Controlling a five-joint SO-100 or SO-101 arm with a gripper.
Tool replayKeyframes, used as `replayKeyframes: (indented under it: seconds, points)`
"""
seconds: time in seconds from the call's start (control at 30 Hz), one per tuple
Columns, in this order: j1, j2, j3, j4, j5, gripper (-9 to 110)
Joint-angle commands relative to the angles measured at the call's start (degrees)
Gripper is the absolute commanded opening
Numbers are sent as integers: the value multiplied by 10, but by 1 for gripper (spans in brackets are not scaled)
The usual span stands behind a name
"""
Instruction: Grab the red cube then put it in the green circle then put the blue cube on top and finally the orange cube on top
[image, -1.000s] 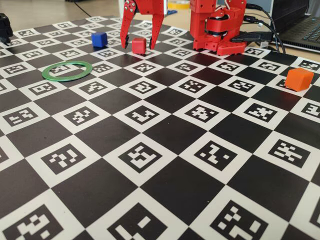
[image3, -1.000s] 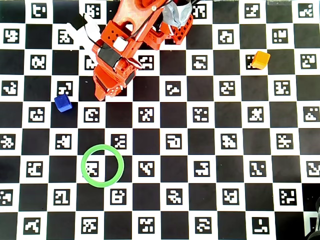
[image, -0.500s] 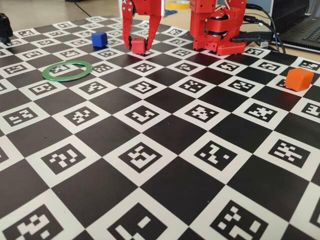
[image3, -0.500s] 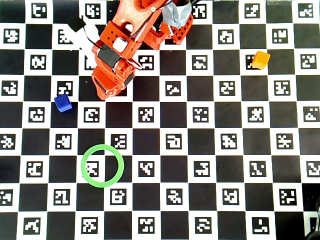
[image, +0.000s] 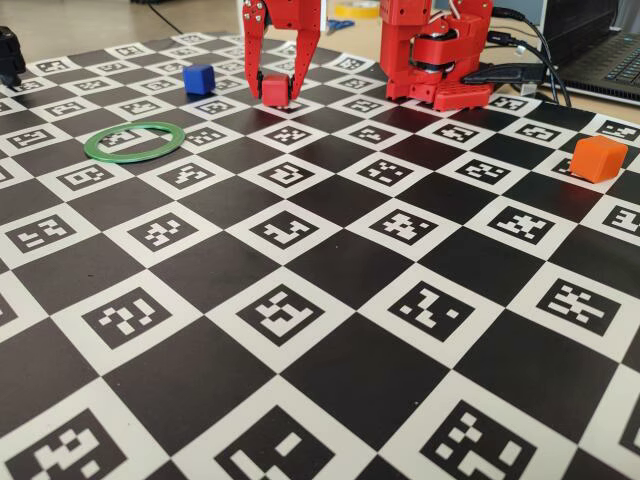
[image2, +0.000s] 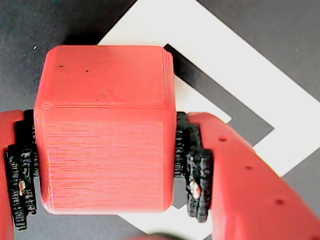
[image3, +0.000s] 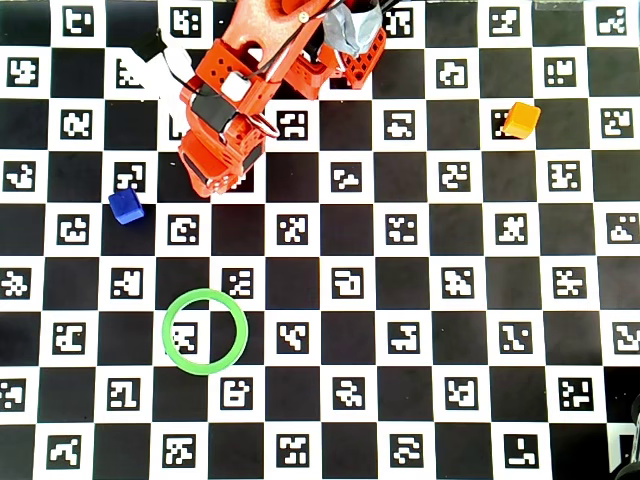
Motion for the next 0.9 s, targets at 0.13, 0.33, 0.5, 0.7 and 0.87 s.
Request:
replayKeyframes:
  seconds: [0.13,0.33,0.5,0.7,0.87]
  points:
    - [4,29,-67,53,-26,2]
    - [0,40,-137,112,-68,2]
    - [-3,43,-212,165,-120,2]
    - [-23,31,-308,216,-207,2]
    - [-62,2,-399,252,-252,2]
